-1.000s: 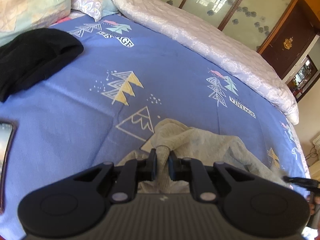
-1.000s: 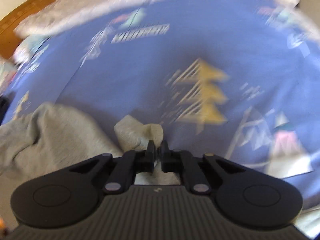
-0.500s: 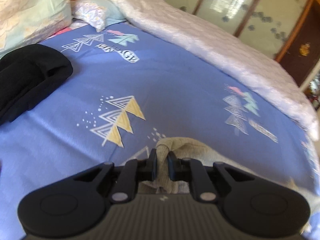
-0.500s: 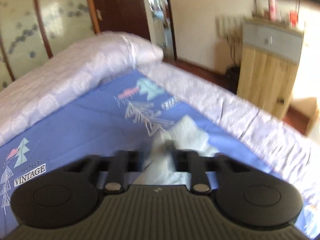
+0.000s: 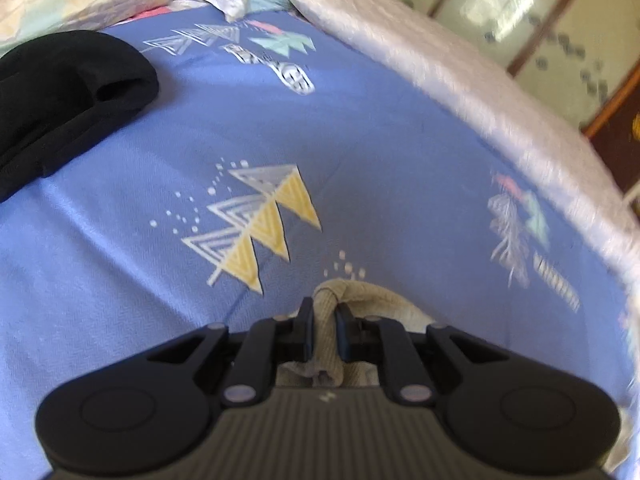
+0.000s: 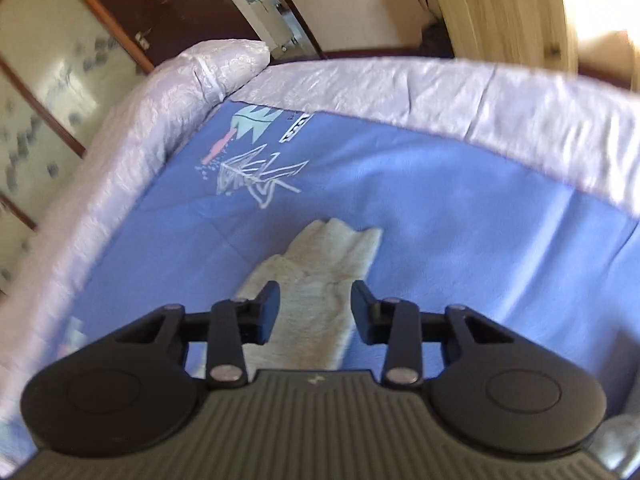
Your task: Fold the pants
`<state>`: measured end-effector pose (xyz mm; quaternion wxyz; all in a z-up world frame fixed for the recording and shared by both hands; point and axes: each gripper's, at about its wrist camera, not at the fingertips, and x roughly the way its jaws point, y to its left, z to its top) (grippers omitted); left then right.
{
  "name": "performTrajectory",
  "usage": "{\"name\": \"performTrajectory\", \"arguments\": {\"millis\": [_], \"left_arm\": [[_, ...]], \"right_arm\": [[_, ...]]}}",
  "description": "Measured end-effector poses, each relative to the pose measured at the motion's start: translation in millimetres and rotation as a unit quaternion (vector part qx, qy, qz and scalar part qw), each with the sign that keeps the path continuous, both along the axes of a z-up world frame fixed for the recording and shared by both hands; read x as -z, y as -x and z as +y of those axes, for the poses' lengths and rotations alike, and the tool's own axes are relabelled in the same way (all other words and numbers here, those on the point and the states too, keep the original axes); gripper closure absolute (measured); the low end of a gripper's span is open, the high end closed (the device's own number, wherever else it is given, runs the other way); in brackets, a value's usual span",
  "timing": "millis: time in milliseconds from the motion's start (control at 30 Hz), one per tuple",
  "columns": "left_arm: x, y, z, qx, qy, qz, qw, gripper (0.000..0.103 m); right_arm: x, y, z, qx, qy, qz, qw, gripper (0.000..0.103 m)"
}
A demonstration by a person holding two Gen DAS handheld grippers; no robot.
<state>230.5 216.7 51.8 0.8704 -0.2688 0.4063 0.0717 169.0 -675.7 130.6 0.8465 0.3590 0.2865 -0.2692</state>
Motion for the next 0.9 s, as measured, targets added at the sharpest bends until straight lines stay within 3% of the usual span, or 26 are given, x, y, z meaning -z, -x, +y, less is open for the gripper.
{"name": "performTrajectory", "arguments": {"millis": [100,167,233,333,400,467,567,633,733,833,900], "left_arm": [[-0.4,-3.2,5.1,-0.014,0.014,0.004,0.9998,0.093],[3.7,-7.5,-4.0,0.001,-0.017,0.019,0.9997,0.092],[9.0,-9.8,-12.3,0.014,-0.042,0.031,0.9985,0.088],[13.9,-9.1,-14.3,0.017,-0.045,0.037,0.9981,0.088],[15.7,-9.1,-13.0,0.014,-0.040,0.040,0.9983,0.087],[16.3,-8.7,-12.5,0.012,-0.040,0.040,0.9984,0.086],[17.3,-9.5,-14.2,0.012,-0.043,0.042,0.9981,0.086],[18.4,-10.3,-15.8,0.012,-0.041,0.045,0.9981,0.083],[18.4,-11.7,-18.9,0.016,-0.053,0.045,0.9975,0.084],[15.7,-10.6,-19.1,0.020,-0.055,0.042,0.9974,0.077],[12.0,-7.7,-17.5,0.021,-0.048,0.033,0.9980,0.072]], "right_arm": [[1.8,-8.0,9.8,-0.010,0.019,0.013,1.000,0.061],[9.3,-9.8,15.4,-0.001,0.034,0.034,0.999,0.060],[26.9,-9.2,11.9,0.006,0.003,0.043,0.999,0.060],[47.9,-6.2,4.9,0.007,-0.044,0.038,0.998,0.062],[46.4,-6.0,6.3,-0.005,-0.034,0.032,0.999,0.070],[44.6,-8.6,5.1,-0.019,-0.037,0.038,0.998,0.099],[35.6,-4.1,6.4,-0.004,0.000,0.037,0.999,0.099],[36.3,5.6,-0.2,0.049,0.019,0.028,0.998,0.100],[42.6,19.0,-8.3,0.122,0.052,0.060,0.989,0.099],[39.1,29.7,-8.7,0.111,0.037,0.049,0.992,0.097],[27.1,30.9,4.9,0.107,0.081,0.049,0.990,0.091]]}}
